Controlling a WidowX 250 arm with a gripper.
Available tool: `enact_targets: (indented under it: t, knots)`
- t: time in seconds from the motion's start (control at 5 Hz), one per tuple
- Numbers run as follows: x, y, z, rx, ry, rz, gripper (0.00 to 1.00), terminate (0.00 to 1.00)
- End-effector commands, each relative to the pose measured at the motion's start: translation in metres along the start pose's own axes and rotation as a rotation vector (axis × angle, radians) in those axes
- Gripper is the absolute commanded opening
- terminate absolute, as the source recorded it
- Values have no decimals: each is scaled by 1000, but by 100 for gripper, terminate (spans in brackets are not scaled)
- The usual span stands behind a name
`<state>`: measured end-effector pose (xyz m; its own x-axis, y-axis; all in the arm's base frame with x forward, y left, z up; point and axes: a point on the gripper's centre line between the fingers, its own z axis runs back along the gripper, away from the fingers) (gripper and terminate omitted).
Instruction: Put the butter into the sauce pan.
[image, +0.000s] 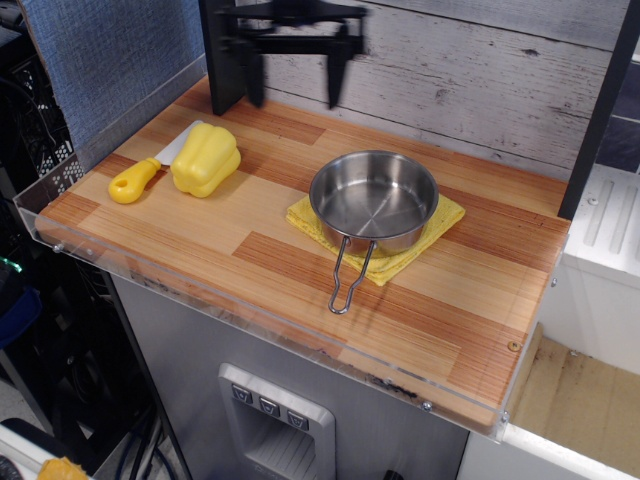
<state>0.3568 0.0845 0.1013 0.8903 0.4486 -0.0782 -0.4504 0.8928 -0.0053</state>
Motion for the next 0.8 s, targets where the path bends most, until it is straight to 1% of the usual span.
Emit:
enact_targets:
  t: [0.0,0.2,0.4,0.6]
  knots:
    - [10,44,-5,63,-13,23,100,0]
    - [9,55,-15,92,-19,-29,100,0]
    - [14,63,-26,103,-20,-27,100,0]
    - [21,73,-38,98,12,-10,100,0]
